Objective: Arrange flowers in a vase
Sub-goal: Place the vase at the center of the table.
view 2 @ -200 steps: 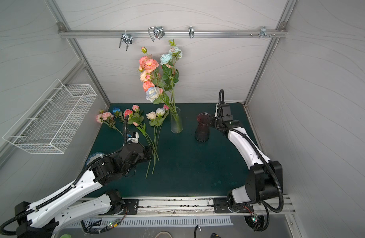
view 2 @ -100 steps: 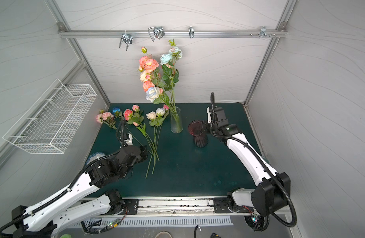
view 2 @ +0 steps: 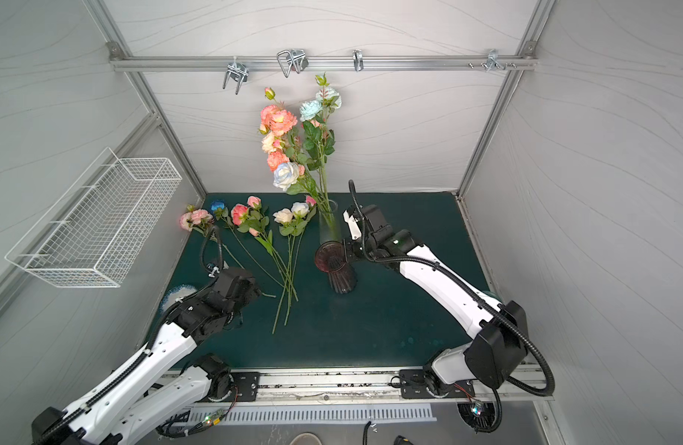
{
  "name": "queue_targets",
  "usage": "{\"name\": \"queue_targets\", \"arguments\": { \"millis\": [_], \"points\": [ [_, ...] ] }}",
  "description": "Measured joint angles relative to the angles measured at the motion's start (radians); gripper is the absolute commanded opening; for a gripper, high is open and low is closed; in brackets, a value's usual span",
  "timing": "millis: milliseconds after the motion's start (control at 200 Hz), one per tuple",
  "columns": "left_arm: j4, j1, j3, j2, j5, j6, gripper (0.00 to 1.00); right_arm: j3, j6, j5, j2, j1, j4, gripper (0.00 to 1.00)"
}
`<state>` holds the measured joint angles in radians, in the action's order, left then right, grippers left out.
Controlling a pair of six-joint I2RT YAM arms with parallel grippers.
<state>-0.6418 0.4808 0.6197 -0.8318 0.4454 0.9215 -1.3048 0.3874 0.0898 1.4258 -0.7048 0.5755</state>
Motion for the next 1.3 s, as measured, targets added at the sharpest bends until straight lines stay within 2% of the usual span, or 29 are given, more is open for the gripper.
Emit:
{"name": "queue_targets", "arguments": {
  "millis": [80, 125, 220, 395, 450, 510, 570, 635, 675, 945, 1101, 1301],
  "points": [
    [0.044, -0.031, -0.01, -0.072, -0.017, 0.008, 0.7, -0.013, 0.005, 0.004, 0.015, 0.004, -0.001, 0.0],
    [0.068, -0.05, -0.01, -0.116, -0.019, 0.014, 0.7, -0.013, 0.006, 0.005, 0.018, 0.007, -0.005, 0.11],
    [0.121, -0.09, -0.01, -0.207, -0.021, 0.027, 0.68, 0.004, 0.011, 0.008, 0.016, 0.02, -0.022, 0.4],
    [0.194, -0.165, -0.005, -0.325, -0.045, 0.041, 0.68, 0.081, 0.03, 0.025, 0.017, 0.051, -0.029, 0.55],
    [0.2, -0.174, 0.002, -0.336, -0.046, 0.042, 0.69, 0.092, 0.03, 0.03, 0.014, 0.064, -0.033, 0.66],
    [0.208, -0.18, 0.01, -0.337, -0.046, 0.043, 0.7, 0.101, 0.038, 0.035, 0.003, 0.074, -0.043, 0.73],
    [0.213, -0.187, 0.02, -0.337, -0.047, 0.043, 0.7, 0.104, 0.035, 0.043, -0.015, 0.082, -0.053, 0.73],
    [0.22, -0.191, 0.026, -0.337, -0.047, 0.043, 0.69, 0.104, 0.034, 0.047, -0.034, 0.086, -0.063, 0.65],
    [0.219, -0.205, 0.031, -0.338, -0.057, 0.043, 0.69, 0.104, 0.036, 0.058, -0.042, 0.095, -0.071, 0.64],
    [0.212, -0.325, 0.052, -0.359, -0.054, 0.04, 0.7, 0.188, 0.04, 0.075, -0.1, 0.111, -0.126, 0.85],
    [0.229, -0.384, 0.133, -0.524, -0.059, 0.023, 0.63, 0.204, 0.039, 0.032, -0.2, 0.111, -0.141, 0.86],
    [0.274, -0.415, 0.247, -0.73, -0.061, -0.022, 0.61, 0.208, 0.039, -0.021, -0.362, 0.111, -0.151, 0.86]
  ]
}}
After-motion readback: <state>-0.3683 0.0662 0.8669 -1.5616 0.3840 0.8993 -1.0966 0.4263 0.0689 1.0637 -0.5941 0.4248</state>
